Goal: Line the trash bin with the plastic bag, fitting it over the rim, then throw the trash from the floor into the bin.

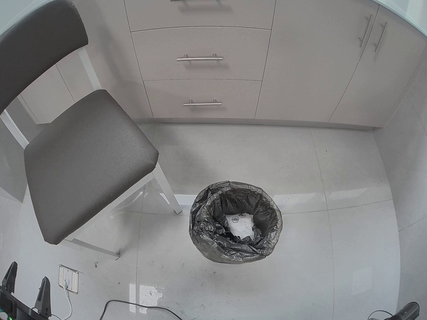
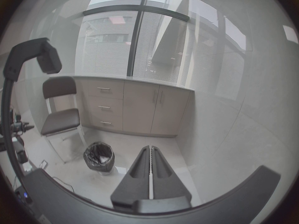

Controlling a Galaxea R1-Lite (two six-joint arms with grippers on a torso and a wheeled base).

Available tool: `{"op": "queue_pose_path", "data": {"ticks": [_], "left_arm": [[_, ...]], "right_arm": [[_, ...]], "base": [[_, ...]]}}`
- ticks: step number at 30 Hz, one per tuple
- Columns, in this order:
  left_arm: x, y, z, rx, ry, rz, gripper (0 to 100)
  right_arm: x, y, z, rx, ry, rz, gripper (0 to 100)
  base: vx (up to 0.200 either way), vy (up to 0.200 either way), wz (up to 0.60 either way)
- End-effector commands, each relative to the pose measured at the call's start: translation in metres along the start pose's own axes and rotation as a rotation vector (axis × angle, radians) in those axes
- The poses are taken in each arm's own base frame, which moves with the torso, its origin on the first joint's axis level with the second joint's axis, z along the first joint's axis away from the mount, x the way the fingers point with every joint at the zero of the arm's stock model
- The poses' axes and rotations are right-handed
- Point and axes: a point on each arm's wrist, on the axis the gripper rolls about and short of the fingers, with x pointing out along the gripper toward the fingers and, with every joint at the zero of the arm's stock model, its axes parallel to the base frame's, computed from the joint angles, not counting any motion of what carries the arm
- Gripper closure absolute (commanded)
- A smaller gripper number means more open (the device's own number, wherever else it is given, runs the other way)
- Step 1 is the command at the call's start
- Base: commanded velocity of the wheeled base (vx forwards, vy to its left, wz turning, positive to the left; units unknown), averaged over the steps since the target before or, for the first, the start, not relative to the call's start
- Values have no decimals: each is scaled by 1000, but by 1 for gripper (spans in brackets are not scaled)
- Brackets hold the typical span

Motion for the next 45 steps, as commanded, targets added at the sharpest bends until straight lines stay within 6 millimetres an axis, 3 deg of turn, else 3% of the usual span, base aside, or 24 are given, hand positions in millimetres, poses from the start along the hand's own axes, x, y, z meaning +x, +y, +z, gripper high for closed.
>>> {"op": "queue_pose_path", "data": {"ticks": [1, 3, 6, 10, 13, 17, 26, 45], "left_arm": [[0, 0, -5, -1, 1, 0, 0], [0, 0, -5, -1, 1, 1, 0], [0, 0, -5, -1, 1, 0, 0], [0, 0, -5, -1, 1, 1, 0], [0, 0, -5, -1, 1, 0, 0], [0, 0, -5, -1, 1, 0, 0], [0, 0, -5, -1, 1, 1, 0], [0, 0, -5, 0, 1, 0, 0]], "right_arm": [[87, 17, -29, 243, -113, -12, 100], [127, 26, -55, 264, -253, -33, 100], [149, 34, -90, 202, -242, -35, 100], [159, 40, -120, 154, -150, -27, 100], [161, 41, -126, 149, -127, -24, 100], [162, 44, -146, 123, 41, -16, 100], [161, 49, -154, 95, 113, 174, 100], [161, 48, -154, 109, 115, 167, 100]], "base": [[0, 0, 0], [0, 0, 0], [0, 0, 0], [0, 0, 0], [0, 0, 0], [0, 0, 0], [0, 0, 0], [0, 0, 0]]}}
